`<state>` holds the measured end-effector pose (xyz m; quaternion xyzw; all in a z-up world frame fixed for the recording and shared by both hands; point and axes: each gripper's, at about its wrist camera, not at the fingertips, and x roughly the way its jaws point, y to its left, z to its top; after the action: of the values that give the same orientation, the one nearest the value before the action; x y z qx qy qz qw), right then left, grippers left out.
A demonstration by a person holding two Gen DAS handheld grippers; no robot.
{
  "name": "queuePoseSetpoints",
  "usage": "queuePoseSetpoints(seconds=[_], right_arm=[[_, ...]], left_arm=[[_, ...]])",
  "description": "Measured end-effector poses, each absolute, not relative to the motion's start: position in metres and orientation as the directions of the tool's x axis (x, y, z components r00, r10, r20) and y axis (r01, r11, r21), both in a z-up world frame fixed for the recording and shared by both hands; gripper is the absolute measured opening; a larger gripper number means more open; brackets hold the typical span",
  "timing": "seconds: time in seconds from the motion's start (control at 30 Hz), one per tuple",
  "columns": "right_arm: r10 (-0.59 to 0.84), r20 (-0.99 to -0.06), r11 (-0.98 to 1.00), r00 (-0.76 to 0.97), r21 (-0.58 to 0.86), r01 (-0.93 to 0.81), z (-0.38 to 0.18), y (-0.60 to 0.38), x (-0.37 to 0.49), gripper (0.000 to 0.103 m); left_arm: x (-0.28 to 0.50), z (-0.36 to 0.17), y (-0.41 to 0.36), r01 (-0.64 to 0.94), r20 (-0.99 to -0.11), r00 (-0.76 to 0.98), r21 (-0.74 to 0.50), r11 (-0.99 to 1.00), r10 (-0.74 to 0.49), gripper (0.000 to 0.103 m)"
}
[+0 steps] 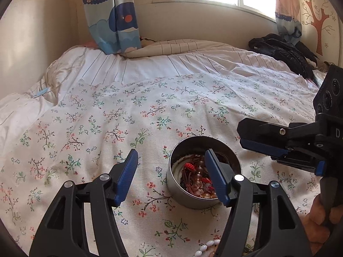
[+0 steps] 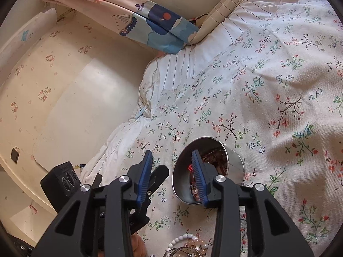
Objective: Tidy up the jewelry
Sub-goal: 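Move both open grippers back to the white bead bracelets and silver bangles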
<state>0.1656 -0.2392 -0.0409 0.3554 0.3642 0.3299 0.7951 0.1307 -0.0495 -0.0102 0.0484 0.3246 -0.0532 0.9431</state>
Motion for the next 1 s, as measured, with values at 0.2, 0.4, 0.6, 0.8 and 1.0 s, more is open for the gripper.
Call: queuePoseSetpoints(seconds=[0.2, 0.4, 0.6, 0.8, 1.0], right_arm=[[0.762, -0.388, 0.569, 0.519, 0.784, -0.248, -0.046, -0.239, 0.164, 0.044], [0.732, -0.429, 0.612, 0.529, 0.756, -0.233, -0.046, -0.24, 0.159, 0.048], [0.709, -0.445, 0.634, 0.547, 0.742, -0.219, -0.045, -0.246, 0.15, 0.055], [0.696, -0.464, 0.645, 0.548, 0.739, -0.194, -0.047, -0.252, 0.145, 0.056], [0.683, -0.492, 0.669, 0.54, 0.719, -0.19, -0.045, -0.252, 0.131, 0.063]], left_arm=[[0.128, -0.01, -0.051, 0.125, -0.609, 0.792, 0.092, 0.988, -0.043, 0.067], [0.123, -0.011, -0.054, 0.116, -0.603, 0.798, 0.128, 0.985, -0.016, 0.07], [0.119, -0.012, -0.051, 0.099, -0.605, 0.796, 0.137, 0.986, 0.004, 0.071], [0.117, -0.014, -0.047, 0.076, -0.613, 0.79, 0.142, 0.987, 0.027, 0.072], [0.112, -0.016, -0.047, 0.071, -0.618, 0.785, 0.158, 0.985, 0.043, 0.073]])
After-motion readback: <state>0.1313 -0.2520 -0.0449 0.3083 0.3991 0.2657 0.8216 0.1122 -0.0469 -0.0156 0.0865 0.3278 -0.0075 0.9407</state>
